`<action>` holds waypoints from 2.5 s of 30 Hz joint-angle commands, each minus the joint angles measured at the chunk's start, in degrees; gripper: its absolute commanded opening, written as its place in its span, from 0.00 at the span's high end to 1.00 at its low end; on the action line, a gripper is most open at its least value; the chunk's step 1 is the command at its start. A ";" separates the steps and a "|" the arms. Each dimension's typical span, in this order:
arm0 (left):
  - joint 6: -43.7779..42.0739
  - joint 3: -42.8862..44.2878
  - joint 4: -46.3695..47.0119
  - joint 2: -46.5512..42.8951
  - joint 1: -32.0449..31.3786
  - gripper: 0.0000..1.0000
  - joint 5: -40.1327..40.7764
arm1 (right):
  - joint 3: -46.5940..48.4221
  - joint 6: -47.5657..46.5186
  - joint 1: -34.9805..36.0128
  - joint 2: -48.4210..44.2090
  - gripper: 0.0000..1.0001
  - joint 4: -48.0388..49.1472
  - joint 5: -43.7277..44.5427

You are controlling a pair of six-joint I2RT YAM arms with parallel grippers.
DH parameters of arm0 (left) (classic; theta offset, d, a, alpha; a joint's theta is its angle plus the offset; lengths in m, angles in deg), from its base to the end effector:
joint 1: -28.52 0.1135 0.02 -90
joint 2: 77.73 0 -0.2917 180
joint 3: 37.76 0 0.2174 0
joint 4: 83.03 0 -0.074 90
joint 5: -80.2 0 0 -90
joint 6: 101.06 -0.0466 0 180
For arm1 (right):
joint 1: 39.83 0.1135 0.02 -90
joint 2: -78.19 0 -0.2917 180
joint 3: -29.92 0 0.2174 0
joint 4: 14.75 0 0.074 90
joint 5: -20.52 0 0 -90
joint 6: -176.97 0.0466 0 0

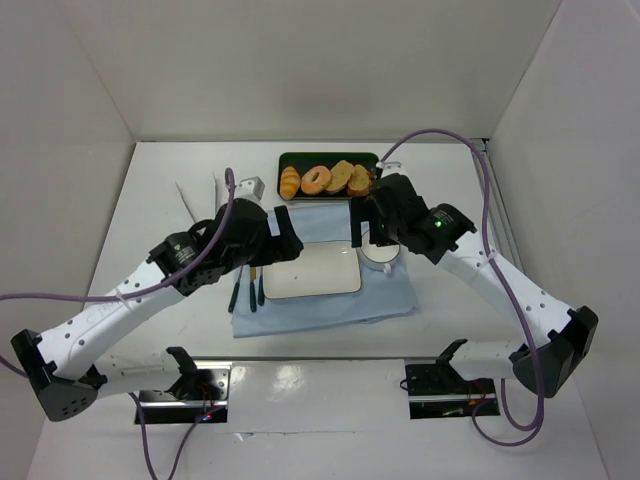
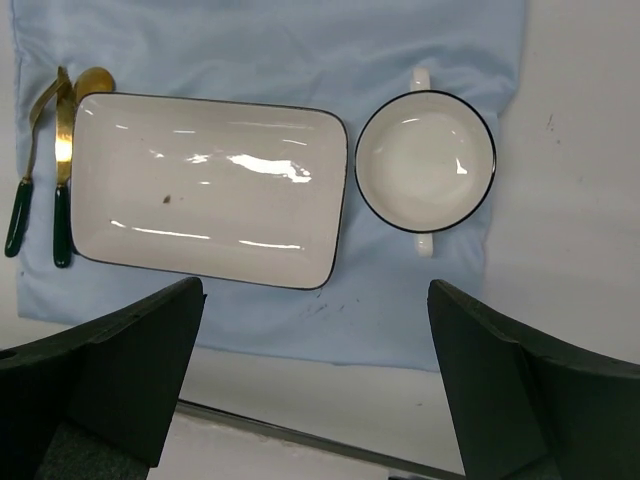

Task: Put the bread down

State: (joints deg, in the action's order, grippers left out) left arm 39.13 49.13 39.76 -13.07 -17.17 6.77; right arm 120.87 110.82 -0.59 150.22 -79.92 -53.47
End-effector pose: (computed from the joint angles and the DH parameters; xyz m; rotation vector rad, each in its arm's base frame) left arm 0.1448 -0.1293 0.3914 -0.2553 2.2109 -0.6416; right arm 0.1768 0.1278 0.3757 -0.1827 2.3410 0.2115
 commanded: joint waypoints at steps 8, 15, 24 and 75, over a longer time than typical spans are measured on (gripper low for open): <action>-8.52 -2.39 7.77 -5.77 -3.26 0.00 4.25 | -3.74 -2.24 0.39 -6.54 0.00 10.90 3.94; -14.86 -12.42 15.00 -9.57 3.91 0.00 8.82 | -5.06 5.75 0.39 -5.42 0.00 15.57 7.01; -22.07 -8.12 12.80 1.42 15.52 0.00 13.66 | 0.83 6.21 0.39 3.73 0.00 13.90 3.95; -21.19 -12.69 31.26 31.31 41.91 0.00 -1.64 | -4.80 -5.22 -12.96 4.61 0.00 24.89 -13.55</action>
State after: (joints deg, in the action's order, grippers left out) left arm 16.47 35.54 68.65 17.35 24.38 3.74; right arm 116.61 106.76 -12.96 157.71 -56.95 -66.16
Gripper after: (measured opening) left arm 1.000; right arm 0.999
